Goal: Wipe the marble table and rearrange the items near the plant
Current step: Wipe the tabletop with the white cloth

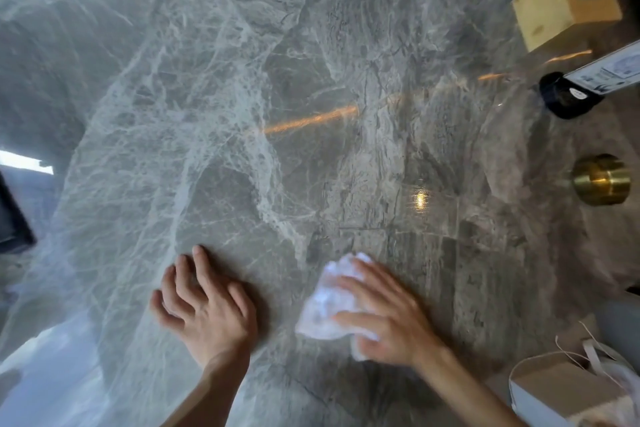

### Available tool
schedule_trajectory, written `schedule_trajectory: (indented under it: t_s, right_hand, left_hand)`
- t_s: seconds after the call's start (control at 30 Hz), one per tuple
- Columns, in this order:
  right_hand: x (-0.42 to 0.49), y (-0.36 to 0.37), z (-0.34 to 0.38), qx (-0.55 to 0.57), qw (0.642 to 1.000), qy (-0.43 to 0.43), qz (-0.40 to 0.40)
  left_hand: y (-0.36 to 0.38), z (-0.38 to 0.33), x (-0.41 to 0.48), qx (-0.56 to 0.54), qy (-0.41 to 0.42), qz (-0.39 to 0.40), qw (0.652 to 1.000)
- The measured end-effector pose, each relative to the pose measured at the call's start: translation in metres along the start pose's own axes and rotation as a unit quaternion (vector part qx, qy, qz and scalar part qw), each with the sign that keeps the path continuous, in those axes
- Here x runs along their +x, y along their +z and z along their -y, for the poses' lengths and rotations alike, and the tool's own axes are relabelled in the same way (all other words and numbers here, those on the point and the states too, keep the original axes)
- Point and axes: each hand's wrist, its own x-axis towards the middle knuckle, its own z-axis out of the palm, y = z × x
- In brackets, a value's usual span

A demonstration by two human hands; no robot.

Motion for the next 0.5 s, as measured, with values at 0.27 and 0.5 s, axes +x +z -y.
schedule_trajectory:
  t_s: [0.27, 0.5]
  right_hand:
    - [0.07, -0.008, -0.079, -0.019, 0.813, 0.53, -0.239]
    - [-0.076, -0.025, -0.05, -0.048, 0.989, 0.132, 0.052]
  left_hand:
    - [0.002, 0.001, 0.001, 0.01, 0.001, 0.011, 1.0]
    - [-0.001, -0.002, 0.0, 0.009, 0.001, 0.023, 1.0]
